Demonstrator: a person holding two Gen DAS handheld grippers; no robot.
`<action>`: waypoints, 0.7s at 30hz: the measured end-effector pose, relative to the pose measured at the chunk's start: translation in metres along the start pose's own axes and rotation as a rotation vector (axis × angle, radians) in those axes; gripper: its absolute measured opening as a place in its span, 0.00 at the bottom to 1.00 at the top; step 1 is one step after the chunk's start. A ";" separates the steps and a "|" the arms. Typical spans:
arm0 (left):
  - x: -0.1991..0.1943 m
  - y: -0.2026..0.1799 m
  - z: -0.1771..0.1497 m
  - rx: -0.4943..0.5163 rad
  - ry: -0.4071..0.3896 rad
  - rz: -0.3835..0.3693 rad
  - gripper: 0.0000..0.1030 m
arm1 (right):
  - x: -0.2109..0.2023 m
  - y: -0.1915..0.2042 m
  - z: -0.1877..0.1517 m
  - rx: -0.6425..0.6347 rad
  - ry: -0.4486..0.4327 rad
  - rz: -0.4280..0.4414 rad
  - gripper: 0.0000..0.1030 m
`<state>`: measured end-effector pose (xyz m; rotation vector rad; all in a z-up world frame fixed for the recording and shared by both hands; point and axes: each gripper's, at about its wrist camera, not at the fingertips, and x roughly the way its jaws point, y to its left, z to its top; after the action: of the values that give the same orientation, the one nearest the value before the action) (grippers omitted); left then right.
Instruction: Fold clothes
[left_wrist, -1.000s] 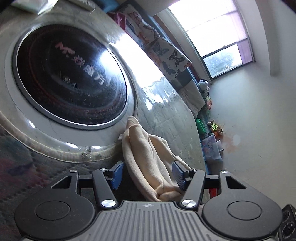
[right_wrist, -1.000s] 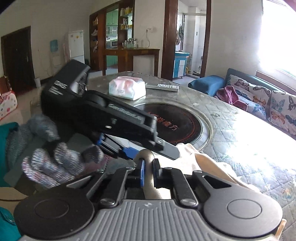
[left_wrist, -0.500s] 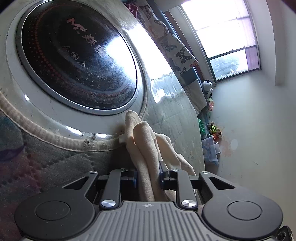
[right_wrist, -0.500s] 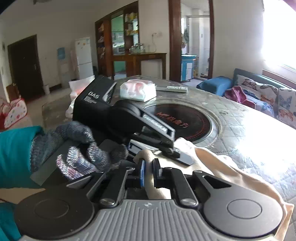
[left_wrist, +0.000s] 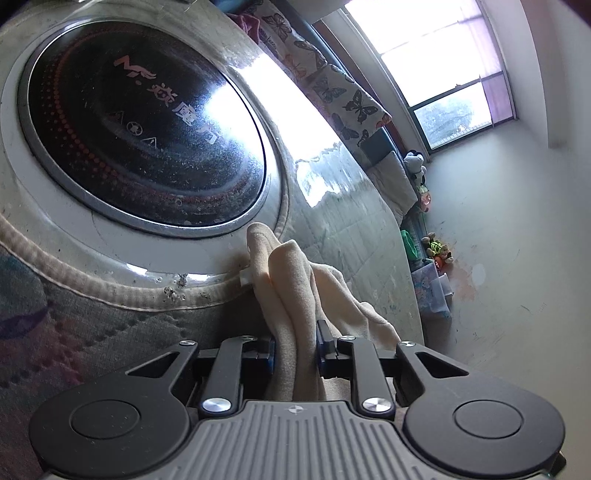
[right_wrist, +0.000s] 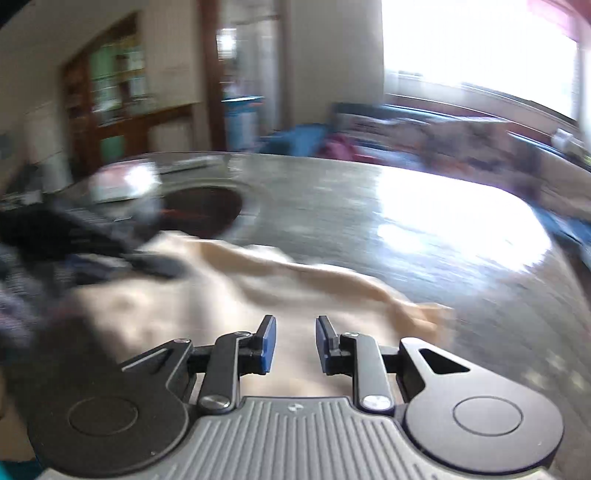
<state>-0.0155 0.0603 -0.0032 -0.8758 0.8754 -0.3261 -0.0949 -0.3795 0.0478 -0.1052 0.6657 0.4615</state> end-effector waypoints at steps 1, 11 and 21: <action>0.000 0.000 -0.001 0.003 0.000 0.002 0.21 | 0.002 -0.011 -0.002 0.031 0.004 -0.030 0.23; 0.012 -0.015 0.002 0.043 0.000 0.022 0.22 | 0.019 -0.080 -0.018 0.232 -0.015 -0.089 0.37; 0.016 -0.027 -0.001 0.109 -0.019 0.059 0.21 | 0.017 -0.074 -0.015 0.218 -0.041 -0.045 0.11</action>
<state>-0.0041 0.0340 0.0093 -0.7497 0.8562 -0.3112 -0.0591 -0.4431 0.0220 0.0949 0.6684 0.3443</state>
